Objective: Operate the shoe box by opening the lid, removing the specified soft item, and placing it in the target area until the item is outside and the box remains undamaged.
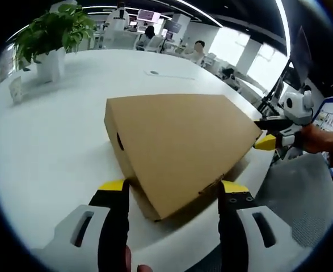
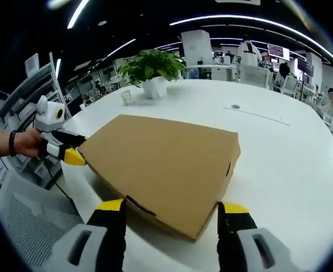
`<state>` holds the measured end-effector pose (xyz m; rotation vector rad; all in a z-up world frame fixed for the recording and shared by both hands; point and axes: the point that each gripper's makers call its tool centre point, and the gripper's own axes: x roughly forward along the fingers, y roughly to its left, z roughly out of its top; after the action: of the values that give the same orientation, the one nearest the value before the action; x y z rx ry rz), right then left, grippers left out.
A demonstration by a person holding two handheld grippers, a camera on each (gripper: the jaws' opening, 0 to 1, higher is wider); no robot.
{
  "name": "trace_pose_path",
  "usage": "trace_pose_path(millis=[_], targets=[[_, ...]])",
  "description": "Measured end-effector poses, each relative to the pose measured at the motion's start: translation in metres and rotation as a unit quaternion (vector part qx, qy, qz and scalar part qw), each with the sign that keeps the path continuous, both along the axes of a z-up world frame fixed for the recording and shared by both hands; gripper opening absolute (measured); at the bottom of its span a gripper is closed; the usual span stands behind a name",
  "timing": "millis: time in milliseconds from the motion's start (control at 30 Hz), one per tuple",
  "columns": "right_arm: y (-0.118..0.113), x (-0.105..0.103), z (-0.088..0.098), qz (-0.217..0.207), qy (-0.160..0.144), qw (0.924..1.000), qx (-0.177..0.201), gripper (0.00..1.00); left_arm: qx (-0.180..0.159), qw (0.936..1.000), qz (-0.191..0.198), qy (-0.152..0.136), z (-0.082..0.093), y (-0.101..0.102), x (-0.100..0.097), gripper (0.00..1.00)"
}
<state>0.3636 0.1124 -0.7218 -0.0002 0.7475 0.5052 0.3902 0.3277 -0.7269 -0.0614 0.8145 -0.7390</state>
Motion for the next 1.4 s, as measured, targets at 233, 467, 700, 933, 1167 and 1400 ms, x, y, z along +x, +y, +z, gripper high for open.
trace_pose_path(millis=[233,467,700,933,1167,1400], targets=[[0.0,0.0,0.003,0.001,-0.003,1.0,-0.002,0.6,0.003,1.0,0.002,0.004,0.001,0.0,0.0,0.61],[0.0,-0.001,0.007,-0.002,-0.008,1.0,0.004,0.59,-0.001,0.9999,0.007,0.008,0.005,0.0,-0.002,0.6],[-0.001,-0.001,0.014,-0.007,-0.014,0.9998,0.014,0.59,-0.007,0.9999,0.013,0.006,0.015,-0.001,-0.007,0.6],[-0.001,-0.001,0.021,-0.012,-0.018,0.9995,0.023,0.59,-0.012,0.9997,0.02,0.009,0.024,-0.003,-0.01,0.59],[-0.003,0.004,0.033,-0.005,-0.04,0.9992,0.009,0.58,-0.012,0.9997,0.022,0.0,0.032,-0.006,-0.013,0.57],[-0.003,0.007,0.039,0.005,-0.052,0.9986,-0.008,0.58,-0.018,0.9996,0.024,0.0,0.035,-0.004,-0.012,0.57]])
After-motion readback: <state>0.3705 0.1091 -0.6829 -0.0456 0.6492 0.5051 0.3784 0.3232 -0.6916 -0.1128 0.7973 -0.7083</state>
